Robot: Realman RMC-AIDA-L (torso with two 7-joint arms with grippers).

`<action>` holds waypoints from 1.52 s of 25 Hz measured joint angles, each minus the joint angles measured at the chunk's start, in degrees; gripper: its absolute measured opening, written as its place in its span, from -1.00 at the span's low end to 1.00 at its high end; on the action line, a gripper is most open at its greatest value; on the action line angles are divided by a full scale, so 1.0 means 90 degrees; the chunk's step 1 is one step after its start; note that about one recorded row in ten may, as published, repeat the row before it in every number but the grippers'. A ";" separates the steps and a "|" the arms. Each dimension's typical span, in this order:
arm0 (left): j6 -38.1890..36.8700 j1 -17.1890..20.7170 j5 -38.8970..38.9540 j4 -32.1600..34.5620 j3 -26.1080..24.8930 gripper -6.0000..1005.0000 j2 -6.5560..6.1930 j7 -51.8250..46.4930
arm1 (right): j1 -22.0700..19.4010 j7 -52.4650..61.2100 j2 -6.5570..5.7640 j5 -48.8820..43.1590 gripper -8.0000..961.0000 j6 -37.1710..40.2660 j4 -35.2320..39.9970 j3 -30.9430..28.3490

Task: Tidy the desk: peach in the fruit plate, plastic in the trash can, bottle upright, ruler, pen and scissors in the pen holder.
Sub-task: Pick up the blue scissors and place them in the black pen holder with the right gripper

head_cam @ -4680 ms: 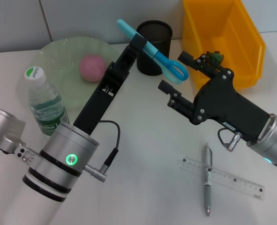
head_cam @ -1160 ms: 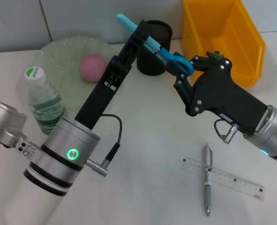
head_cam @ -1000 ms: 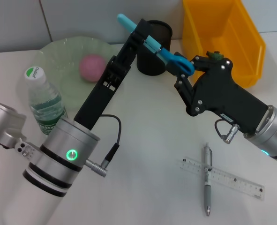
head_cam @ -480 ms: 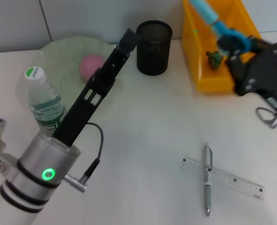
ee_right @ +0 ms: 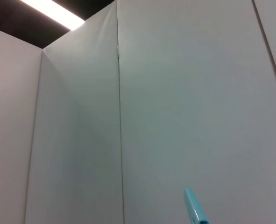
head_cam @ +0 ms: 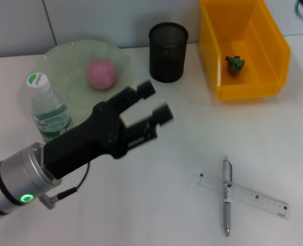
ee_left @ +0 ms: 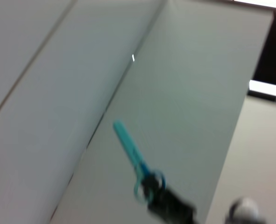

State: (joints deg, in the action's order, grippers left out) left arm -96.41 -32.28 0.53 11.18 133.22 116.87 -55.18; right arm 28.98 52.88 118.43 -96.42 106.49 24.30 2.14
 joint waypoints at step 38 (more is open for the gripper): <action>0.0785 -0.1415 -0.1669 -0.1833 0.0006 0.61 -0.0564 0.0367 | 0.4670 0.9039 -0.1676 -0.6039 -0.80 -0.3368 0.1176 0.4624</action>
State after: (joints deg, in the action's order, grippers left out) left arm -89.35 -45.01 -14.49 -5.32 133.28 111.79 -51.88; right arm 71.00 134.22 103.35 -150.77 76.18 34.88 43.76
